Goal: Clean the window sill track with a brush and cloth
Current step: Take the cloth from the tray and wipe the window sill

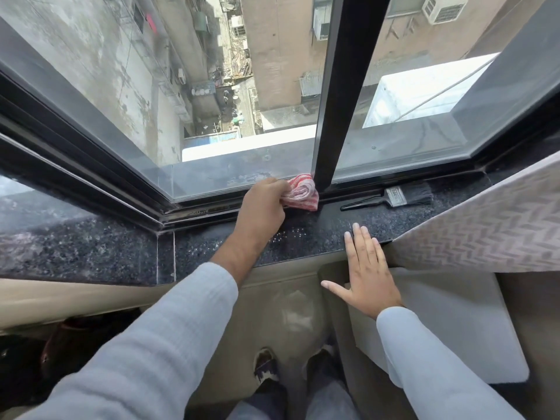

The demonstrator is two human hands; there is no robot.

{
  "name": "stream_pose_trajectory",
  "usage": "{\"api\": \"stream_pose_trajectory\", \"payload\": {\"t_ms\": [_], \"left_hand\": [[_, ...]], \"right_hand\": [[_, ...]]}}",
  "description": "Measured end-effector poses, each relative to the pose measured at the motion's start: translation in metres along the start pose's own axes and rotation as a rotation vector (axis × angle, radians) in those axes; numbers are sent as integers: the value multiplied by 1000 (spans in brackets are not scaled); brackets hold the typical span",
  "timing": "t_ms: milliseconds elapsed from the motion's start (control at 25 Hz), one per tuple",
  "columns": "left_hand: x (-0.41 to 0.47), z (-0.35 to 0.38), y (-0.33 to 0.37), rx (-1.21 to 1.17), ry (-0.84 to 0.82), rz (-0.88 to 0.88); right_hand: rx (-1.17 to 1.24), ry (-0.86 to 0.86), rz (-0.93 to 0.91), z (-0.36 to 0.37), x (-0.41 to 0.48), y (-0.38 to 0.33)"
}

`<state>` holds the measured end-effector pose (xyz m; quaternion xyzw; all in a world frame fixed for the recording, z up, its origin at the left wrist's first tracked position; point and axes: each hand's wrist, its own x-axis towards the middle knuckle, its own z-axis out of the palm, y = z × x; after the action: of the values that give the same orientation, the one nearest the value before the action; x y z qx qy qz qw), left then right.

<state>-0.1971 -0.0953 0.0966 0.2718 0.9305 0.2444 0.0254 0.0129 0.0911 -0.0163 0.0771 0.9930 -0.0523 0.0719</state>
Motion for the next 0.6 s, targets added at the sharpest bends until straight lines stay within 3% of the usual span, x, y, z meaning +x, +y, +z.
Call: {"api": "stream_pose_trajectory", "payload": {"t_ms": [120, 240, 320, 440, 600], "left_hand": [[-37, 18, 14, -5, 113, 305], [-42, 51, 18, 35, -71, 701], [-37, 61, 5, 101, -177, 830], [-35, 49, -31, 119, -185, 860], [-60, 7, -102, 255, -88, 641]], "right_hand": [[20, -7, 1, -2, -1, 0], [14, -31, 5, -4, -1, 1], [-1, -30, 9, -6, -2, 1], [4, -23, -3, -8, -2, 1], [-6, -15, -9, -10, -2, 1]]}}
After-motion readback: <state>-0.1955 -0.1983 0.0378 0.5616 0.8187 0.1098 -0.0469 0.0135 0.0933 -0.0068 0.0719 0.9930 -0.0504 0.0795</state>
